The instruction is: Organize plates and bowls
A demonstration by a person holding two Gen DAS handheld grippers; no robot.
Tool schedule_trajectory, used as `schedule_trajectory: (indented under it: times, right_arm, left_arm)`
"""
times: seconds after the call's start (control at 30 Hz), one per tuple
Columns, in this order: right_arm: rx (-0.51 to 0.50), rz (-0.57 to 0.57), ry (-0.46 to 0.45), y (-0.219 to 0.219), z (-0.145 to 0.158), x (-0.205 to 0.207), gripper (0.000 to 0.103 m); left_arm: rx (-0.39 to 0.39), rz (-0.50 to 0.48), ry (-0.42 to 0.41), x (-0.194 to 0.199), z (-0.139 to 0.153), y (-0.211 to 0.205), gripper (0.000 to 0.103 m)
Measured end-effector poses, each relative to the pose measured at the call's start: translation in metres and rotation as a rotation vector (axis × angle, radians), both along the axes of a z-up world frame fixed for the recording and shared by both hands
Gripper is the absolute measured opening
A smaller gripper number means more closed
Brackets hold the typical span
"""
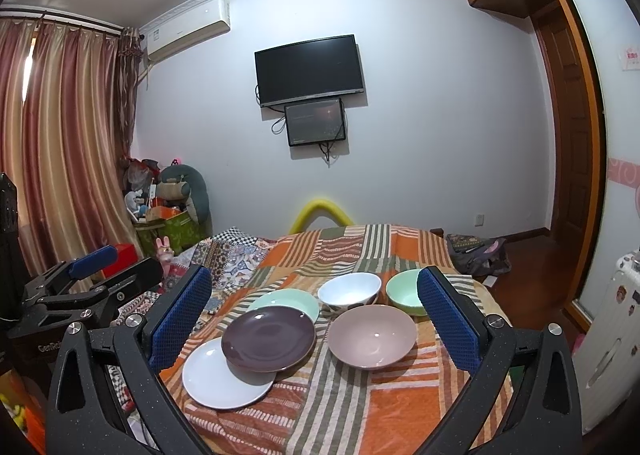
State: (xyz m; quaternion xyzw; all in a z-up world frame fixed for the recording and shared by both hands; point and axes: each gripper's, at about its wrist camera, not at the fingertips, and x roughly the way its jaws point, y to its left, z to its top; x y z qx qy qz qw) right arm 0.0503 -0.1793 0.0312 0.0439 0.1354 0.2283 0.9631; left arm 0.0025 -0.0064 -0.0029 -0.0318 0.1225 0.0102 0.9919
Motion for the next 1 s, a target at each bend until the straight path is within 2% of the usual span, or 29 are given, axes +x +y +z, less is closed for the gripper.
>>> schedule_trajectory:
  times: [1.0]
  right_arm:
    - [-0.006,0.0,0.004,0.0019,-0.0021,-0.0038,0.102]
  left_arm:
    - [-0.02,0.004,0.015,0.0018,0.0,0.0087,0.103]
